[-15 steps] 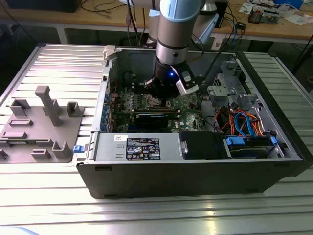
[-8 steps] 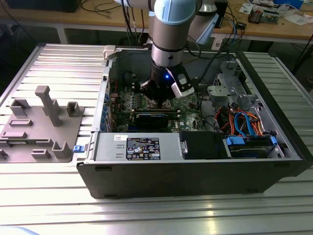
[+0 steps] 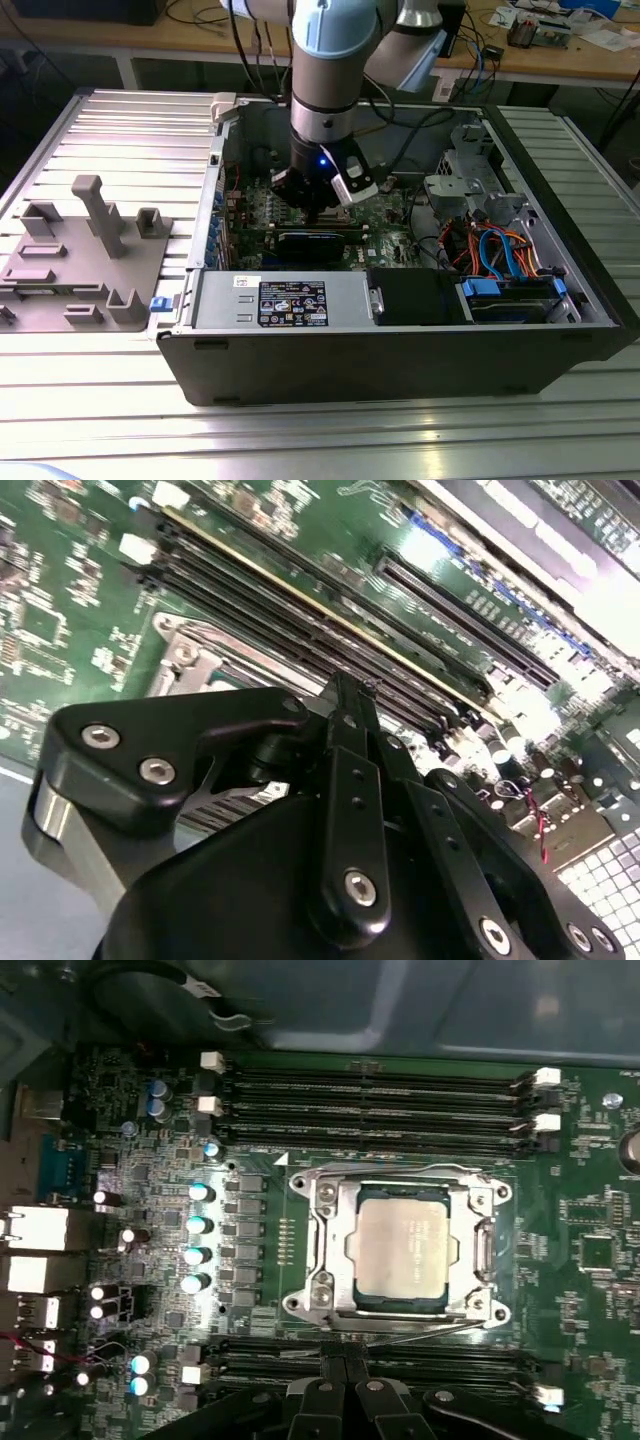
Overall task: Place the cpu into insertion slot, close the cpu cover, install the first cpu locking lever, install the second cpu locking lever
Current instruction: 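Install the second cpu locking lever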
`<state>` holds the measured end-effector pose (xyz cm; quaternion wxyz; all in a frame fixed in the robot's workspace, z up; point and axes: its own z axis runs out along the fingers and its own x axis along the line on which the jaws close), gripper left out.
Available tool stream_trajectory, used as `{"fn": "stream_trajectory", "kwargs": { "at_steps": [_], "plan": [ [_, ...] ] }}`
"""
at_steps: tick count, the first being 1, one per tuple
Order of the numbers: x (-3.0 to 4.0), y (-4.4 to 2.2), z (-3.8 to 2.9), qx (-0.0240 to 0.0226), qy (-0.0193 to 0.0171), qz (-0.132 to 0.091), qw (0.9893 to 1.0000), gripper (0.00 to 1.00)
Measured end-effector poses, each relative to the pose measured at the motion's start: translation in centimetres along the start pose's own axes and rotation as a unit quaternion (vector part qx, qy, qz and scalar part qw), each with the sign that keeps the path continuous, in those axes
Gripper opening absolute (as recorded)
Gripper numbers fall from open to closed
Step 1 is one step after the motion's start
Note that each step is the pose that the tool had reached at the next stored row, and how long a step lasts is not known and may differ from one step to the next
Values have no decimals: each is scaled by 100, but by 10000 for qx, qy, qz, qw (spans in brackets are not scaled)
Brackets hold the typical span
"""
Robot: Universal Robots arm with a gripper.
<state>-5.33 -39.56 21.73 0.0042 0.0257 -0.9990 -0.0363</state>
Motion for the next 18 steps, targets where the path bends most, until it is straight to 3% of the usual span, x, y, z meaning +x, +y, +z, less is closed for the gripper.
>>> {"fn": "stream_trajectory", "kwargs": {
  "at_steps": [7, 14, 16, 18],
  "plan": [
    [142, 52, 76, -8, -1, 0, 10000, 11],
    [197, 108, 121, -30, -1, 0, 10000, 11],
    [204, 163, 143, -59, -4, 0, 10000, 11],
    [205, 172, 155, -67, -5, -1, 10000, 11]
  ]
}}
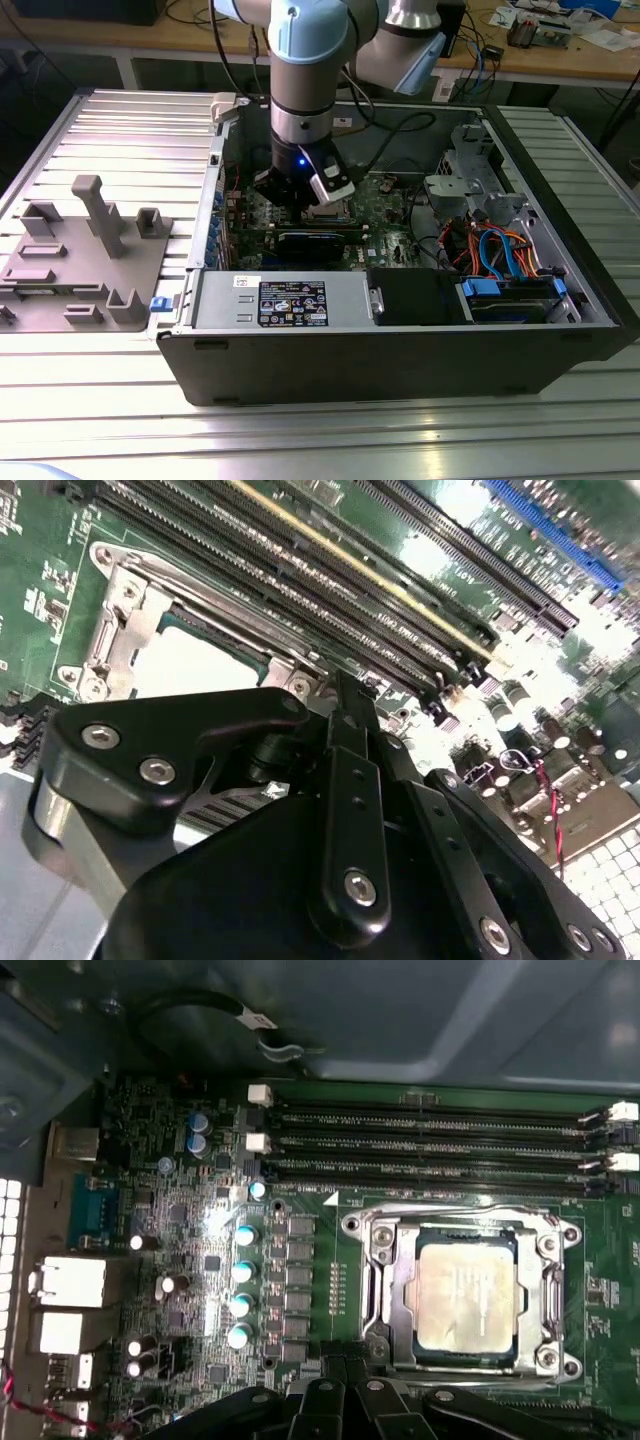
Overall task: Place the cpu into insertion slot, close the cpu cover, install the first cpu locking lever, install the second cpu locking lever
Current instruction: 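Install the second cpu locking lever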
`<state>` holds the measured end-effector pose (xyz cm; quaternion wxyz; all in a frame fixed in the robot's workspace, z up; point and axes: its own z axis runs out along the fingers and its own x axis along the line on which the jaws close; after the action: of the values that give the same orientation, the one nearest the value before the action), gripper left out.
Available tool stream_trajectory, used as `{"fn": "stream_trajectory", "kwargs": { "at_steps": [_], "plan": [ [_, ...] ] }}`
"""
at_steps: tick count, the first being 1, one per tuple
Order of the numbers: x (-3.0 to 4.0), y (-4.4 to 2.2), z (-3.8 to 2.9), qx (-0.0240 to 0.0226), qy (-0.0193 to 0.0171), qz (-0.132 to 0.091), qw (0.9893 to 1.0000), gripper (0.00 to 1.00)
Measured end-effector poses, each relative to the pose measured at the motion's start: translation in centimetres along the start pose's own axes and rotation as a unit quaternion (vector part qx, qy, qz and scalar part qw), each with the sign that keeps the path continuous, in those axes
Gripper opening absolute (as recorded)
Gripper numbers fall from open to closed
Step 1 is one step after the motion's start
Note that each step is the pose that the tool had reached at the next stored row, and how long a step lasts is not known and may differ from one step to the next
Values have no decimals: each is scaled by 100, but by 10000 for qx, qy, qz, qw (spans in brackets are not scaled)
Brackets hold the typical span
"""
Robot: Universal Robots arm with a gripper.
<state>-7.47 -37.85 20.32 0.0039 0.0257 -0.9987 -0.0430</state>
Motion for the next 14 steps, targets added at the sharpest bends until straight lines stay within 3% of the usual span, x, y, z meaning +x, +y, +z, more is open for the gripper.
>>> {"fn": "stream_trajectory", "kwargs": {
  "at_steps": [7, 10, 11, 13, 14],
  "plan": [
    [2, 2, 7, 20, 1, 1, 10000, 11],
    [-3, 22, -40, 184, 10, 4, 9998, 11],
    [-22, 28, -44, 260, 15, 6, 9997, 11],
    [-61, 38, -44, 334, 29, 10, 9994, 11],
    [-82, 44, -43, 347, 37, 11, 9994, 11]
  ]
}}
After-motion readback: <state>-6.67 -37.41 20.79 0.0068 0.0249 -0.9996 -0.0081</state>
